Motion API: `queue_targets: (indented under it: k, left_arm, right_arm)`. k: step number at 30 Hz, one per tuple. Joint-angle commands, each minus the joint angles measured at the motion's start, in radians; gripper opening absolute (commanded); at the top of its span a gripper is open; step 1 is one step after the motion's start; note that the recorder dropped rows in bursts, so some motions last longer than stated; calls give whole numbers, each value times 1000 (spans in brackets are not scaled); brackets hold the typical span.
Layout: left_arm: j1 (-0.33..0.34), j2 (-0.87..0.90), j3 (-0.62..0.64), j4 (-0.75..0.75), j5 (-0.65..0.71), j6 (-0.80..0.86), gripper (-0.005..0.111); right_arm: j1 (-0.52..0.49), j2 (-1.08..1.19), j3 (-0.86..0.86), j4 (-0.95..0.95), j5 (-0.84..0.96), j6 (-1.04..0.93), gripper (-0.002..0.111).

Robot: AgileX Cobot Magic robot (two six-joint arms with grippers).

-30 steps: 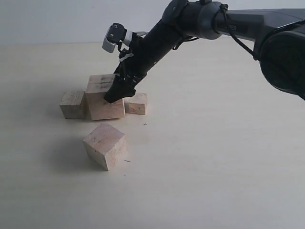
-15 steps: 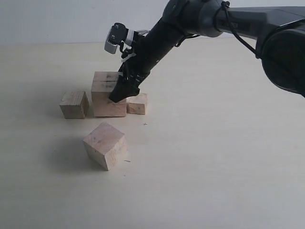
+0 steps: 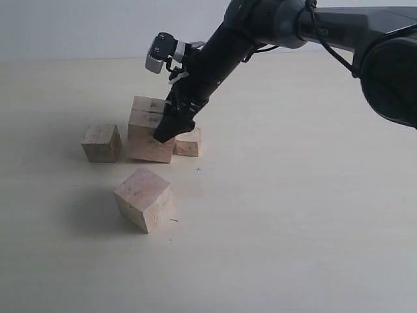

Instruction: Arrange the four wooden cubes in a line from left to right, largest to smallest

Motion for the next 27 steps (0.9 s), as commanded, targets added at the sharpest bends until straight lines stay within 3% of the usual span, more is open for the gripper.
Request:
queue_targets:
  k: [1,27]
  left_arm:
    - [1,-6,0,-2,-3,3,0]
    - [1,-6,0,-2,-3,3,0]
  right_arm:
    - [0,-10,6,-100,56,17,0]
    - [3,-56,6,-23,69,17,0]
